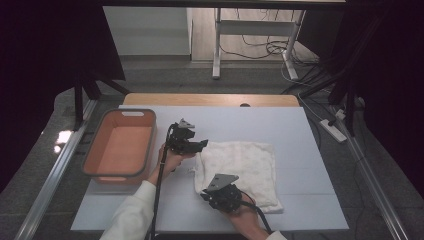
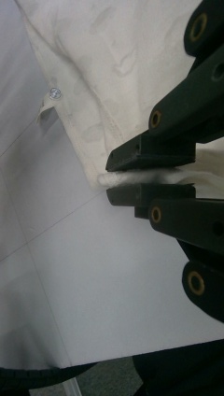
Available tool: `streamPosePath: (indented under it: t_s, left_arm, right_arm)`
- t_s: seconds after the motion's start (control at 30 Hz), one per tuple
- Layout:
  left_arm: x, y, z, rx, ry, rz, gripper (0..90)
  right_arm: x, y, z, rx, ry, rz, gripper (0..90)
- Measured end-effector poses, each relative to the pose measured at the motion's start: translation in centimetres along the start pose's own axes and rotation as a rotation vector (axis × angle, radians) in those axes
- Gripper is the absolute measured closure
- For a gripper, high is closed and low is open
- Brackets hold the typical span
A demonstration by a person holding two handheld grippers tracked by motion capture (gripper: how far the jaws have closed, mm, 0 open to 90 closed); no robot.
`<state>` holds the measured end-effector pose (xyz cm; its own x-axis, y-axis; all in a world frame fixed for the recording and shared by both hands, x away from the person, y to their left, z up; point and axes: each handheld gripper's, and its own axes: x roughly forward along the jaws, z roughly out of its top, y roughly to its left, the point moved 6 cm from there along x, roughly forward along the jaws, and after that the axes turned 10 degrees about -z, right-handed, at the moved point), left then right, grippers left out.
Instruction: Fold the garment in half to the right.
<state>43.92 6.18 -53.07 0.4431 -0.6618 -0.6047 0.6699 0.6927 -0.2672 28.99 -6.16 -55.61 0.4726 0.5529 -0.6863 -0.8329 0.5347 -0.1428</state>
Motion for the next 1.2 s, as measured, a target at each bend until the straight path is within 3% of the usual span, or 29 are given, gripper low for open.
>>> streamPosePath:
  t_s: [0.17,0.63,1.0,1.2]
  left_arm:
    - [0.7,0.4,-0.2,-0.004,0.024,0.017,34.5]
    - [3.1,2.2,-0.6,-0.022,0.093,0.015,34.4]
    - [4.5,2.8,-1.6,-0.028,0.175,0.03,32.7]
    - [4.5,2.8,-1.7,-0.027,0.174,0.035,33.4]
  right_arm:
    - [0.0,0.0,-0.2,0.001,0.0,0.01,81.6]
    - [0.1,0.0,-0.3,-0.007,0.002,0.008,81.6]
    - [0.2,0.0,-0.3,-0.01,0.001,0.005,81.6]
    - [0.2,0.1,-0.3,-0.009,-0.002,0.004,81.6]
